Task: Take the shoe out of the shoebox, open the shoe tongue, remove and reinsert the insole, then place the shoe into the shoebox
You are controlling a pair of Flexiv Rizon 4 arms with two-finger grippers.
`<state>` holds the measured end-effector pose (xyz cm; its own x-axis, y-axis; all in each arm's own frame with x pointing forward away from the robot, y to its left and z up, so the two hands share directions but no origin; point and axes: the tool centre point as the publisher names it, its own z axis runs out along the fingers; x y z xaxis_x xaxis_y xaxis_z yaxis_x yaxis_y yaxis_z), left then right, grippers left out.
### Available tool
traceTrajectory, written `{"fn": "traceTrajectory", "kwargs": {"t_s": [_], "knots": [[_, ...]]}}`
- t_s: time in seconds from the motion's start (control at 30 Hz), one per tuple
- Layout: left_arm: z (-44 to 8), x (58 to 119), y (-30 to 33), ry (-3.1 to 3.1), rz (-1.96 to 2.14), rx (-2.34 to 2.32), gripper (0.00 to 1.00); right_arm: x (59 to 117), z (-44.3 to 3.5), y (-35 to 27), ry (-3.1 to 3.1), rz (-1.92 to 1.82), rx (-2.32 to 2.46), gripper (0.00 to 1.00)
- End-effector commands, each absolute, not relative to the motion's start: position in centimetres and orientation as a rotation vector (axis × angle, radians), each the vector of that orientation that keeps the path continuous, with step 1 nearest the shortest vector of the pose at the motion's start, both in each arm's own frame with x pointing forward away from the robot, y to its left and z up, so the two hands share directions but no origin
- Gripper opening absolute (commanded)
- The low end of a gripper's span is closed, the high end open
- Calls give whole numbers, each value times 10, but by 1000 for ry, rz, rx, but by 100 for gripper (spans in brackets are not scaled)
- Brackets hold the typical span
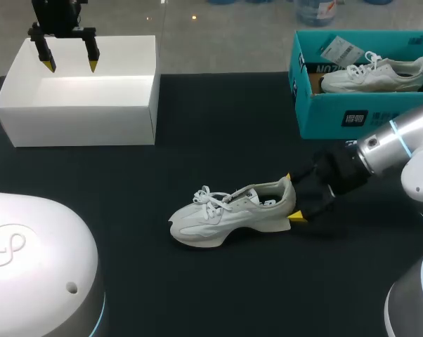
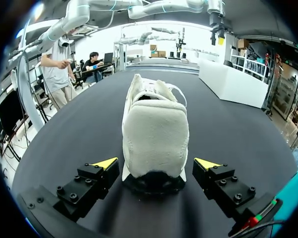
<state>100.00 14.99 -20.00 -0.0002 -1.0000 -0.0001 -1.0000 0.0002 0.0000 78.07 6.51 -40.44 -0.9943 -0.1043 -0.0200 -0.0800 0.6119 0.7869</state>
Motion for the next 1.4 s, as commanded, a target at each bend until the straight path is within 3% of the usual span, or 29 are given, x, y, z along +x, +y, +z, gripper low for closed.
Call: {"fn": "traceTrajectory", "kwargs": {"t_s": [0.03, 0.8, 0.83, 0.87, 0.9, 0.97, 1.0, 1.4], "knots": [[-200, 1000, 150, 2222, 0, -2221, 100, 781, -412, 77, -2788, -1367, 161, 100], [-200, 1000, 150, 2222, 0, -2221, 100, 779, -432, 97, -2745, -1414, 126, 98], [-200, 1000, 150, 2222, 0, -2221, 100, 779, -432, 97, -2745, -1414, 125, 85], [-200, 1000, 150, 2222, 0, -2221, 100, 779, -432, 97, -2745, -1414, 124, 55], [-200, 1000, 150, 2222, 0, -2221, 100, 779, -433, 98, -2746, -1414, 123, 44], [-200, 1000, 150, 2222, 0, -2221, 100, 779, -433, 98, -2749, -1413, 123, 9], [-200, 1000, 150, 2222, 0, -2221, 100, 779, -434, 98, -2751, -1412, 122, 0], [-200, 1000, 150, 2222, 0, -2221, 100, 773, -425, 85, -2820, -1454, -26, 0]]}}
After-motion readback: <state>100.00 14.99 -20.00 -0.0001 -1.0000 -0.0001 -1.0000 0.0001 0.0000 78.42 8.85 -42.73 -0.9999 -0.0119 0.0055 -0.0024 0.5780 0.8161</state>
